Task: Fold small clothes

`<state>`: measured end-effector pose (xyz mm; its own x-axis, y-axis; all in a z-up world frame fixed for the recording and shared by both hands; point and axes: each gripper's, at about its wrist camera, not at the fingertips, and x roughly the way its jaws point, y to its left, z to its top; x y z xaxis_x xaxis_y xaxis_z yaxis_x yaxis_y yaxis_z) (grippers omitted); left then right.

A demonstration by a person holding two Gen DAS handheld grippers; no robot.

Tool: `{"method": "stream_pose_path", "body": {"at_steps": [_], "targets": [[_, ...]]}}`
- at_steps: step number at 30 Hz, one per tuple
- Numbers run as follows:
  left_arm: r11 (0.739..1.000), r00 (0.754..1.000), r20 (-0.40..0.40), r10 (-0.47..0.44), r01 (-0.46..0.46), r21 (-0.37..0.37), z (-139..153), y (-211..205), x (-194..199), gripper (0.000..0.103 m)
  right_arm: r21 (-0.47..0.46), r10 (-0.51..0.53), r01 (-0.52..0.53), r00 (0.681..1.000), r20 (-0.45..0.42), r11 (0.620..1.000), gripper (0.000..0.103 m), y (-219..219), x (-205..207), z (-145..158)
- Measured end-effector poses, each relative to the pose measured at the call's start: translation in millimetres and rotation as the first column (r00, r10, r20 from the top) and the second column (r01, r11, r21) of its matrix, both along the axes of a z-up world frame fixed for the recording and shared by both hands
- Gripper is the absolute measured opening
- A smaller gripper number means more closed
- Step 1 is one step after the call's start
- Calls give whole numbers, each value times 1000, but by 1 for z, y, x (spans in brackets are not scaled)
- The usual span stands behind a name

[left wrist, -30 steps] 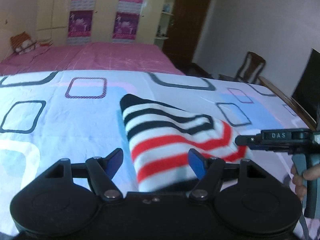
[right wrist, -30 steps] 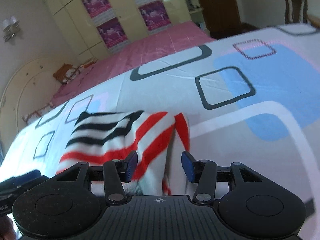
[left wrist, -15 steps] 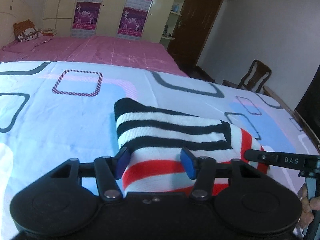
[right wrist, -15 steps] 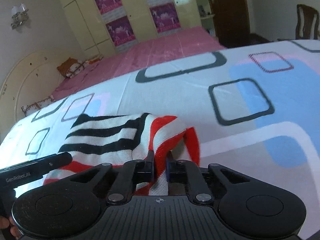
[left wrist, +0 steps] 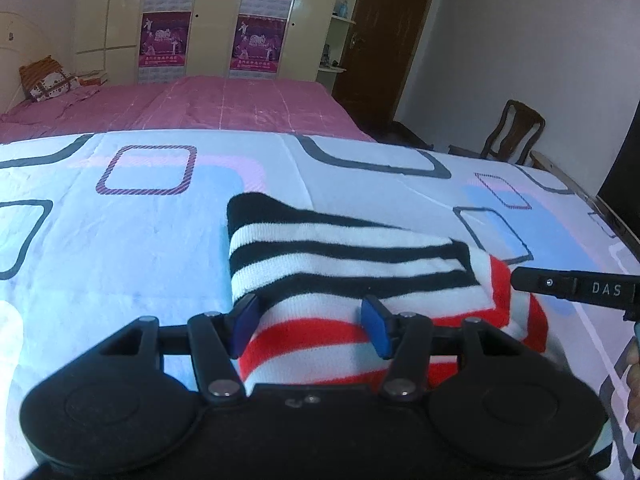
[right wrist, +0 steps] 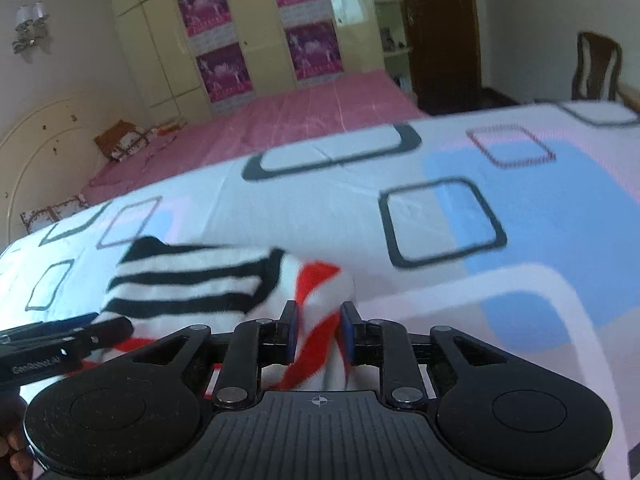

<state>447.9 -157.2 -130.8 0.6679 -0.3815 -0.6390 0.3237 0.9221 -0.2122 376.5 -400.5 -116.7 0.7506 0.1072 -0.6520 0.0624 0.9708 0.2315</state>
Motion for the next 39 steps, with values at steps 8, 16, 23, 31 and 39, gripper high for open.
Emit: {"method": "stream_pose_path", "body": {"at_steps": [8,16,23,31,39], "targets": [[999,1000,-4,-12,12,39,-3,-13,14,54,-55,95,-95,995,-3,994,22,33,23,-7],[999,1000,-7,3,-2,43,1,-6,6,54,-90,70,-73,997,-40,993,22,27,31,-27],[1000,1000,22,0,0,26,20,15,-37,54,-56,58,-59,998,-30,997,22,22,22,-20],[999,999,24,-32,31,28,25,25,-84,54,-43,116,-113,991,63,993,22,31,-33,16],[999,999,-13,-46,46,23,13,23,-112,55,-86,173,-170,984,33,982,22,60,-99,5]]}}
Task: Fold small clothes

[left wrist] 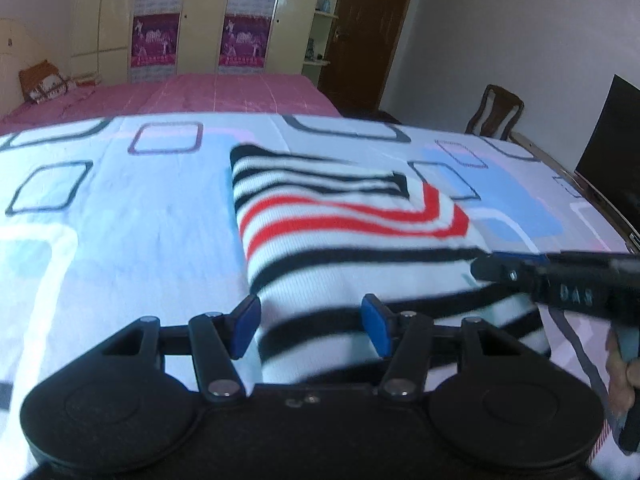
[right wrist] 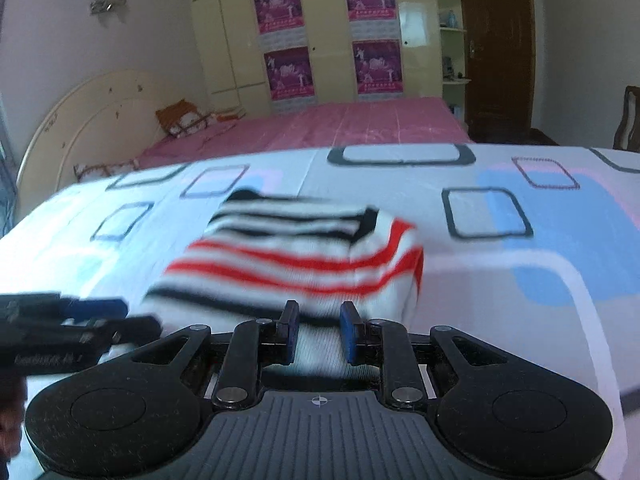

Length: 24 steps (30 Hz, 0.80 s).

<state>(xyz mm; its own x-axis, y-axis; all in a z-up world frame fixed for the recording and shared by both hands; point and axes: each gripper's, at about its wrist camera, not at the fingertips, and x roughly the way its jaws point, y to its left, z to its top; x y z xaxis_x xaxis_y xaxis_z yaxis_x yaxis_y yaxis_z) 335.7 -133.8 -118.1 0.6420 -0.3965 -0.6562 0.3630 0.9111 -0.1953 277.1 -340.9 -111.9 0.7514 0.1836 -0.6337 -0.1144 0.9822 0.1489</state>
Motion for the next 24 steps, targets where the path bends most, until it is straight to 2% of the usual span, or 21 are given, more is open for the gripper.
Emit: {"method": "stream_pose_path", "body": {"at_steps": [5,8,11,15,18,22,23,24], "targets": [[1000,1000,-14,16,-16,-8,-6,2,-5,56,-75,16,-16,1000,-1,997,22,6,-22,-11],[1000,1000,-15,16,-16,-3,-10,0,-7,56,-190,32,-36,999,-25,981,19,14,-24,-25],[1000,1000,-7,15,-15,12,-14,-2,-8,56,-210,33,-36,999,-19,977,19,13,-26,-33],[1000,999,-30,11,-10,28,-11,-4,-3,58,-144,0,-4,1000,-26,990,16,0,-21,-38],[999,999,-52,15,-12,50,-4,-6,1,63,-91,12,-17,998,-55,996,16,-7,-18,-29],[998,999,-29,21,-19,61,5,-9,4,68,28,-8,9,998,-68,1000,17,-21,-14,-9],[998,999,-24,23,-21,60,8,-9,5,70,43,-13,16,998,-65,999,25,-23,-12,-5],[998,1000,-20,24,-23,60,9,-10,6,73,51,-19,23,998,-61,998,47,-25,-11,-2]]}}
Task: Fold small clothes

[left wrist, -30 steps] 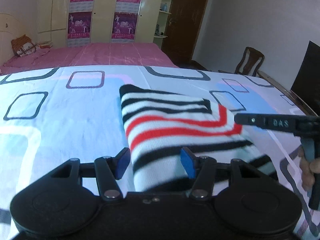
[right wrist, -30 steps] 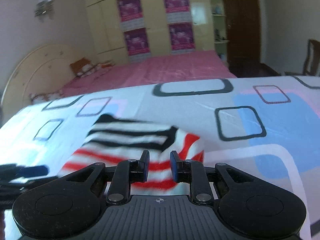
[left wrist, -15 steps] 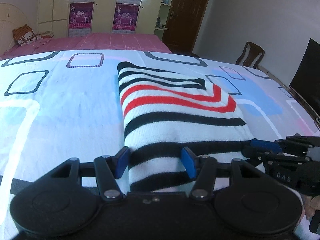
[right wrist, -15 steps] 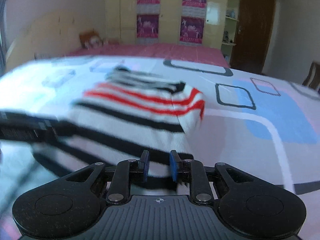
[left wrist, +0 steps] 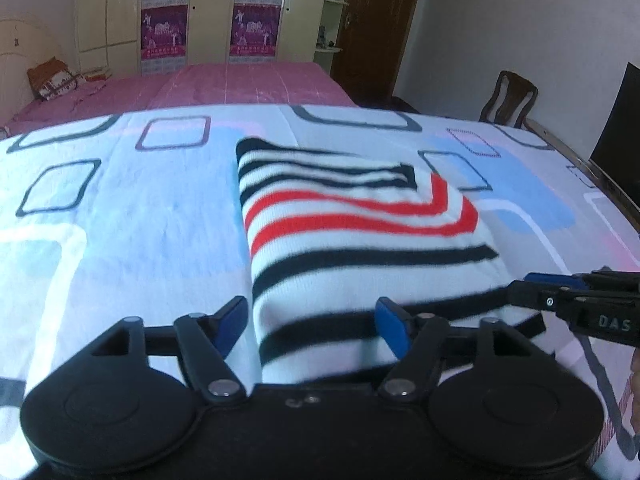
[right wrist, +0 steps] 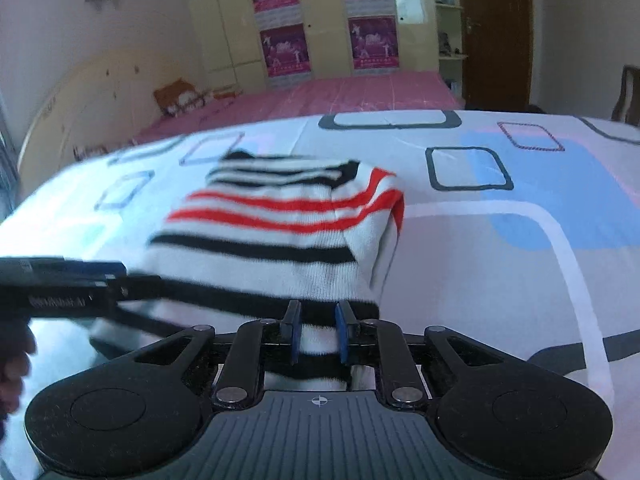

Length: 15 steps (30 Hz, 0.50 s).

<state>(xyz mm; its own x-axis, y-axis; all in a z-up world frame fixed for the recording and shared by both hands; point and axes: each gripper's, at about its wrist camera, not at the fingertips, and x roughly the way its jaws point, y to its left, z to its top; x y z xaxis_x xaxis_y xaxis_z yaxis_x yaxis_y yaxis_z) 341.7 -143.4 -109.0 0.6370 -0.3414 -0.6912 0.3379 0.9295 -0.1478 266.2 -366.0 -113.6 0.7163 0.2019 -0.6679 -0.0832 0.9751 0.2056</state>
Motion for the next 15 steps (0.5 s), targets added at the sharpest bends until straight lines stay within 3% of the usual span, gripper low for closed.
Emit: {"method": "stream_pose_path", "body": {"at_steps": [2,7,15], "targets": [[1000,1000,3,1,-1,-6,4,-1,4,74,-2,-22,22,1000,16,1000,65,-3,4,5],[1000,1000,-14,9,-9,-21,8,-3,22,78,21,-25,25,1000,-3,999,65,-11,18,5],[994,993,-112,36,-46,-94,-8,2,57,80,200,-60,82,992,-113,976,65,-43,59,-19]]}}
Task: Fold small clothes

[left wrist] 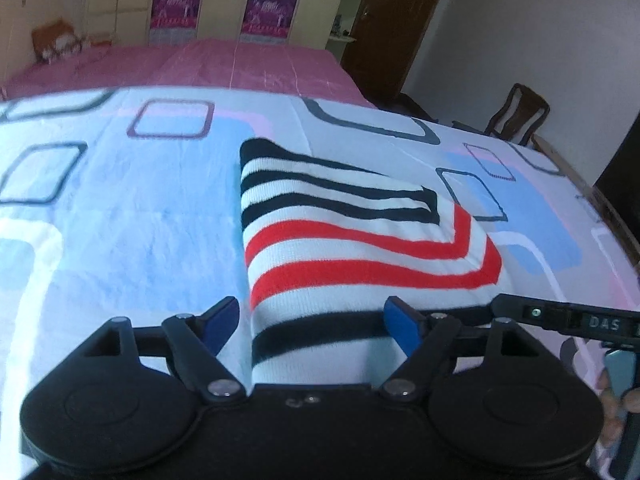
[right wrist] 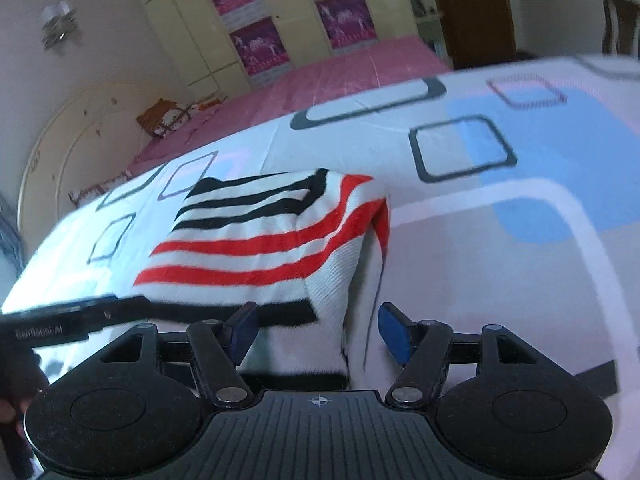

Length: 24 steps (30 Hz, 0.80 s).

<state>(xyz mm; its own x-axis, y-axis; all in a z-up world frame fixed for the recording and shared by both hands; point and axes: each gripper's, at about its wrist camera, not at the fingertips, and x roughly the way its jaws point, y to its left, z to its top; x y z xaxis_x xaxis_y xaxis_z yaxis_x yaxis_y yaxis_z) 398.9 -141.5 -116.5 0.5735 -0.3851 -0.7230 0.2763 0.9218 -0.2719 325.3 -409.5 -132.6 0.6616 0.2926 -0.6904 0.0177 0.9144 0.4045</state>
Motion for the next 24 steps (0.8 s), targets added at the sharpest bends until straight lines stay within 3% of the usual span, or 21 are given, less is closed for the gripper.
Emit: {"method": "stream_pose_path", "body": {"at_steps": [6,11,13,14,15,19,24], "targets": [[996,997,-78,-14,7,-87,-17,1,17,84,148,7,0,999,-49,989,65,-18,24,-22],[983,989,-145,-19,-8,-182,-35,10,24,80,243,10,0,999,-39,970,65,-29,29,-39],[982,990,-139,-20,-7,-191,-35,10,22,74,262,4,7,999,-41,965,62,-32,29,-40],[982,991,-134,-20,-6,-188,-33,9,21,73,264,8,6,999,-52,965,48,-32,30,-39],[982,991,-131,-17,-8,-187,-32,8,20,69,284,13,6,998,-63,959,43,-33,29,-39],[985,994,-105,-17,-1,-172,-23,5,18,54,273,7,9,998,-58,962,39,-33,27,-33],[987,997,-78,-13,0,-159,-10,5,13,44,264,14,-9,1000,-18,965,35,-27,21,-17]]}}
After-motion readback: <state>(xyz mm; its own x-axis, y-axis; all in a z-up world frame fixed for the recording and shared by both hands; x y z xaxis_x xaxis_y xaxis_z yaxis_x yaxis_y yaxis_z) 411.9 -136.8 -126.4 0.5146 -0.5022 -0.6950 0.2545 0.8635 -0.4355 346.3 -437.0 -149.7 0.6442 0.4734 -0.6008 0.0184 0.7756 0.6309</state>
